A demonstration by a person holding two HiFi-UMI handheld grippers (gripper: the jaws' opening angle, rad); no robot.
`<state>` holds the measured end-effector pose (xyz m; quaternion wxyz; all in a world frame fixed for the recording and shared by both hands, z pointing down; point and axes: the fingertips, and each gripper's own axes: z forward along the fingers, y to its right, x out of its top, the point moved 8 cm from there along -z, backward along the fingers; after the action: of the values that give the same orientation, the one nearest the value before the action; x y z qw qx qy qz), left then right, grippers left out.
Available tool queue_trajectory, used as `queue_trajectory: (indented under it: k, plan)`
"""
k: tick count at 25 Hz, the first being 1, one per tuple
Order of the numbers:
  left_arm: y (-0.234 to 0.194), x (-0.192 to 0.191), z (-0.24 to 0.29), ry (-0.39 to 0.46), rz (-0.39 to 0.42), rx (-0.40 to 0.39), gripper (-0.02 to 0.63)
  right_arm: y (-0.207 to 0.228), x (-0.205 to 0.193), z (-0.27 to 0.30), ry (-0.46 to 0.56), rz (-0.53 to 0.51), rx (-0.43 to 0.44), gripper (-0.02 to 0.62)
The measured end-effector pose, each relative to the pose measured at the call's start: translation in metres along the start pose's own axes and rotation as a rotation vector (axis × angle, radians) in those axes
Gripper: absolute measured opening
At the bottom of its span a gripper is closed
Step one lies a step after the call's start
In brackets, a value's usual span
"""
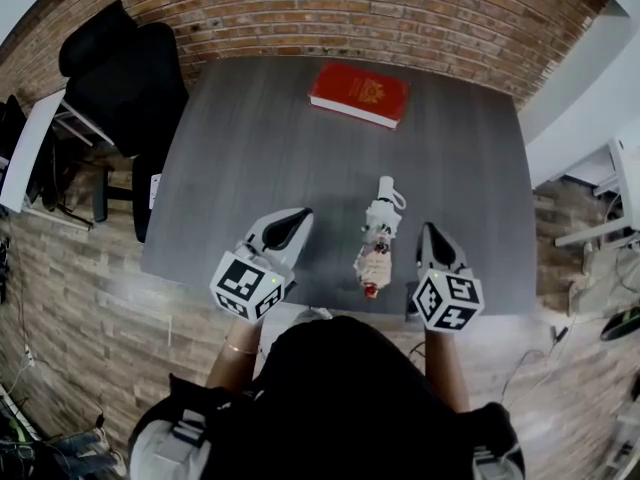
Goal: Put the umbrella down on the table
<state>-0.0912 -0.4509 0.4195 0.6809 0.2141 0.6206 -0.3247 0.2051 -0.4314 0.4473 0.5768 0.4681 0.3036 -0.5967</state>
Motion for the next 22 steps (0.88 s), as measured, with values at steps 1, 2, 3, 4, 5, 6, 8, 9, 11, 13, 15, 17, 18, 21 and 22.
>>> queue_trajectory:
  k: [1, 2, 3, 4, 5, 6, 8, 9, 11, 13, 15, 17, 18, 21, 22]
  plan:
    - [0.001, 0.000, 0.000, -0.001, 0.001, 0.002, -0.003, 0.000, 0.000, -0.001, 0.004, -0.002, 0.001, -0.003]
    - [0.001, -0.001, -0.001, -0.003, 0.001, 0.003, -0.003, -0.001, 0.001, -0.002, 0.010, -0.002, 0.004, -0.003]
    - [0.002, -0.001, -0.001, -0.006, 0.001, 0.003, -0.003, -0.001, 0.001, -0.003, 0.015, -0.003, 0.007, -0.003]
    - [0.003, -0.002, -0.002, -0.008, 0.002, 0.003, -0.003, -0.001, 0.001, -0.004, 0.019, -0.004, 0.009, -0.003]
    - [0.003, -0.003, -0.002, -0.010, 0.003, 0.003, -0.003, -0.002, 0.002, -0.005, 0.023, -0.006, 0.009, -0.003]
    - [0.004, -0.003, -0.002, -0.011, 0.003, 0.003, -0.003, -0.002, 0.002, -0.006, 0.027, -0.008, 0.008, -0.003]
    - [0.004, -0.002, -0.003, -0.009, 0.005, 0.002, -0.003, -0.001, 0.003, -0.008, 0.034, -0.012, 0.003, -0.003]
    - [0.005, -0.002, -0.003, -0.009, 0.005, 0.002, -0.003, -0.001, 0.004, -0.009, 0.037, -0.013, 0.000, -0.003]
    - [0.006, -0.001, -0.003, -0.009, 0.005, 0.003, -0.003, -0.001, 0.005, -0.010, 0.038, -0.011, -0.001, -0.003]
    - [0.006, -0.001, -0.003, -0.006, 0.009, 0.002, -0.003, -0.001, 0.005, -0.011, 0.039, -0.009, 0.002, -0.003]
    - [0.007, -0.001, -0.002, -0.005, 0.010, -0.001, -0.003, -0.001, 0.005, -0.011, 0.038, -0.010, 0.002, -0.003]
    - [0.007, -0.001, -0.001, -0.006, 0.010, -0.004, -0.003, -0.001, 0.006, -0.011, 0.034, -0.006, 0.003, -0.003]
    - [0.007, -0.001, -0.001, -0.008, 0.007, -0.006, -0.003, -0.001, 0.006, -0.011, 0.033, -0.005, 0.004, -0.003]
    - [0.006, -0.003, 0.001, -0.013, 0.002, -0.010, -0.003, -0.001, 0.005, -0.011, 0.027, -0.006, 0.004, -0.003]
    - [0.006, -0.003, 0.001, -0.015, 0.000, -0.011, -0.003, -0.001, 0.005, -0.010, 0.026, -0.005, 0.004, -0.003]
